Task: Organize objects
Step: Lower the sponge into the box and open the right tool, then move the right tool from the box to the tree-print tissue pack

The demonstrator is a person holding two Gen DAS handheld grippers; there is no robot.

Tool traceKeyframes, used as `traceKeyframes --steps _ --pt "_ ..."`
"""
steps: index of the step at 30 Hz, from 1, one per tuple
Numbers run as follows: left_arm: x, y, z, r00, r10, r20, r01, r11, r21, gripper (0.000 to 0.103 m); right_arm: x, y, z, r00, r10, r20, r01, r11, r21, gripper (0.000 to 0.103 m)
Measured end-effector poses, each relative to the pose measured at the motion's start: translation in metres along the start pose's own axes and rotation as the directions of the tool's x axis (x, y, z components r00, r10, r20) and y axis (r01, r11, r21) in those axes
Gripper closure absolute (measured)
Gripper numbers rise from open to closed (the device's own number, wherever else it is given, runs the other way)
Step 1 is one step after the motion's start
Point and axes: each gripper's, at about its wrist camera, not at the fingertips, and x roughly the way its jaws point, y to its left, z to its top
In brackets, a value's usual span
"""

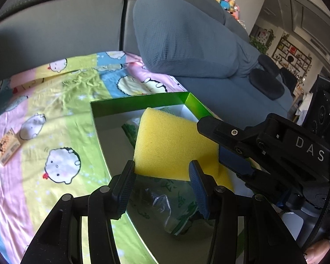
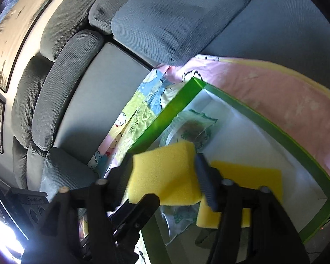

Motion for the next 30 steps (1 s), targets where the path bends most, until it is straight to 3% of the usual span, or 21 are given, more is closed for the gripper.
traceKeyframes --steps 4,8,10,17,26,30 --pt "-0.003 0.003 0.000 1.000 -0.011 -0.013 0.011 1.000 -0.018 0.053 -0.008 0.007 0.000 0.999 -0.001 0.037 0.002 1.000 -0.023 0.033" --pt "-0.014 0.005 -0.001 1.000 0.004 0.006 -0.004 1.000 -0.011 0.037 -0.012 0.015 -0.001 0.998 0.003 0.056 0.000 0.998 -0.056 0.029" --pt "-0.023 0.007 -0.001 0.999 0.028 0.024 -0.028 1.000 0.008 0.033 -0.012 0.020 -0.003 0.999 0.006 0.054 -0.002 0.997 -0.071 0.027" --pt "-0.060 0.036 -0.004 0.995 0.078 0.068 -0.077 0.997 -0.027 0.033 -0.006 0.052 -0.015 0.999 0.035 0.031 -0.030 0.986 -0.166 0.015" --pt "-0.102 0.097 -0.021 0.981 0.184 0.066 -0.175 0.977 -0.121 0.033 0.012 0.102 -0.041 0.999 0.050 -0.019 -0.053 0.947 -0.318 0.009" --pt "-0.120 0.130 -0.036 0.962 0.266 0.053 -0.256 0.955 -0.148 0.033 0.028 0.124 -0.058 0.996 0.060 -0.073 -0.083 0.921 -0.380 0.007"
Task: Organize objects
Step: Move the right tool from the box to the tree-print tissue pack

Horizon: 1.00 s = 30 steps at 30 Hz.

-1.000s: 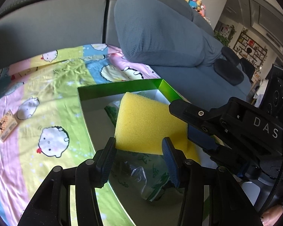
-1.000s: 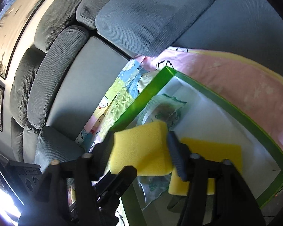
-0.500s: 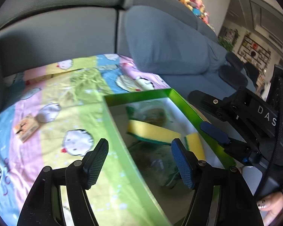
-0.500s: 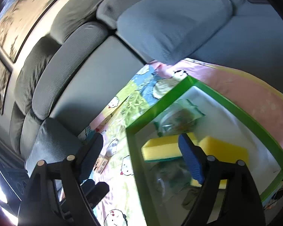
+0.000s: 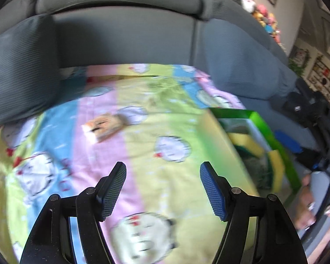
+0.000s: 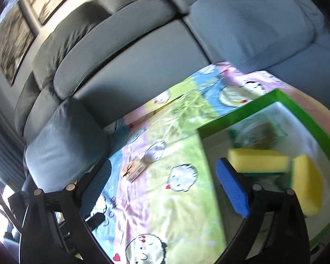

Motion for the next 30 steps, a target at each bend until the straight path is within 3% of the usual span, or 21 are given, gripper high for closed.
traceKeyframes --steps 6,9,14,22,26,30 --pt "-0.007 0.075 -0.016 0.997 0.068 -0.019 -0.070 0.986 -0.153 0.033 0.043 0.039 -0.012 0.992 0.042 -0.120 -0.054 0.994 -0.099 0.005" --pt "-0.008 0.106 -0.023 0.996 0.079 -0.034 -0.084 0.969 -0.232 0.020 0.071 0.059 -0.020 0.982 0.026 -0.188 -0.057 0.986 -0.158 0.003" --pt "-0.010 0.136 -0.024 0.995 0.094 -0.026 -0.098 0.947 -0.307 0.019 0.120 0.094 -0.025 0.956 0.019 -0.292 -0.099 0.960 -0.261 0.003" --pt "-0.001 0.163 -0.030 0.972 0.206 -0.109 -0.231 0.913 -0.335 0.019 0.201 0.123 -0.033 0.932 -0.112 -0.345 -0.051 0.902 -0.429 0.003" --pt "-0.001 0.182 -0.034 0.958 0.259 -0.126 -0.288 0.877 -0.384 0.019 0.229 0.139 -0.041 0.918 -0.142 -0.369 -0.062 0.870 -0.489 0.003" --pt "0.000 0.196 -0.039 0.959 0.231 -0.166 -0.282 0.857 -0.432 0.019 0.248 0.147 -0.043 0.920 -0.153 -0.360 -0.067 0.844 -0.532 0.003"
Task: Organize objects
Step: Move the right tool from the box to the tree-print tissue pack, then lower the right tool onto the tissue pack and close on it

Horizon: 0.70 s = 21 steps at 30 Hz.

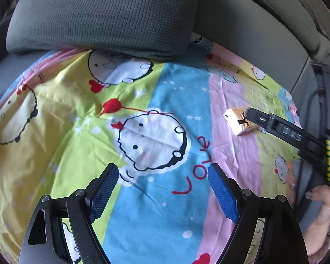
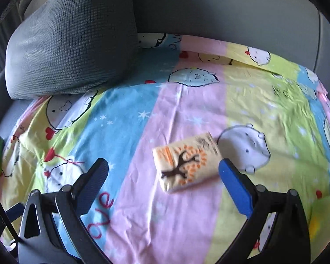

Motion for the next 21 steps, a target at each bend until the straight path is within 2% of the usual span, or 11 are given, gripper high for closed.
traceKeyframes --steps 4,7,9,12,14,15,19,21 --pt "-0.001 0.004 0.000 1.000 0.005 0.003 -0.005 0.999 -0.032 0.019 0.012 -0.007 0.007 0.999 -0.045 -0.003 0.045 0.999 -0.007 0.004" --pt "-0.001 0.003 0.000 0.997 -0.076 -0.016 0.076 0.996 -0.047 0.019 0.022 -0.012 0.006 0.999 -0.030 -0.020 0.030 1.000 -0.006 0.004" --pt "-0.003 0.000 0.000 0.996 -0.094 -0.012 0.093 0.995 -0.039 0.019 0.032 -0.014 0.004 0.998 -0.052 -0.043 0.052 0.999 -0.010 0.006" --pt "-0.001 -0.003 -0.001 0.997 -0.073 -0.015 0.073 0.997 -0.028 0.019 0.048 -0.015 -0.001 0.995 -0.052 -0.086 0.053 0.999 0.003 0.008" --pt "0.001 -0.003 0.000 0.998 -0.063 -0.024 0.062 0.997 -0.034 0.019 0.051 -0.011 -0.004 0.994 -0.079 -0.079 0.079 0.997 -0.011 0.019" --pt "0.002 -0.002 0.000 0.998 -0.061 -0.025 0.060 0.997 -0.038 0.019 0.050 -0.008 -0.006 0.992 -0.105 -0.066 0.103 0.994 -0.025 0.020" --pt "0.002 -0.001 0.000 0.998 -0.057 -0.024 0.056 0.998 -0.041 0.019 0.044 0.000 -0.012 0.995 -0.049 -0.089 0.049 0.999 -0.005 0.021" --pt "0.001 -0.001 0.000 0.998 -0.056 -0.023 0.055 0.998 -0.041 0.019 0.039 0.006 -0.018 0.991 -0.034 -0.129 0.035 0.999 0.002 0.021"
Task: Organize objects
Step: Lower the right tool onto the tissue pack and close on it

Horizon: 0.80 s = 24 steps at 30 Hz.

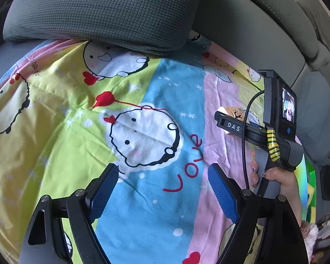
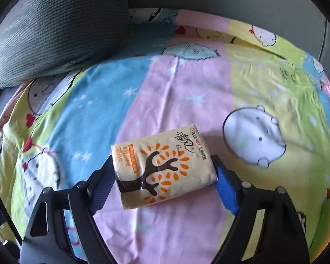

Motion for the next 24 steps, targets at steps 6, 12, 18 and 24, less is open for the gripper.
traceKeyframes --steps 6,12,18,24 --pt "-0.002 -0.001 -0.002 1.000 -0.008 -0.003 0.008 1.000 -0.002 0.019 -0.022 0.013 -0.029 0.986 0.087 -0.140 -0.077 0.994 0.078 0.021" --pt "-0.002 0.002 -0.003 1.000 -0.013 -0.006 0.013 1.000 -0.012 0.019 -0.056 0.010 -0.081 0.971 0.198 -0.136 -0.165 0.961 0.222 0.020" --pt "-0.005 0.006 -0.005 0.999 -0.033 -0.006 0.033 0.999 -0.038 0.019 -0.087 -0.005 -0.106 0.956 0.289 -0.057 -0.257 0.911 0.323 0.017" --pt "0.001 -0.005 -0.011 0.999 -0.031 -0.035 0.031 1.000 0.002 0.019 -0.109 -0.025 -0.104 0.954 0.298 0.037 -0.293 0.898 0.329 0.020"
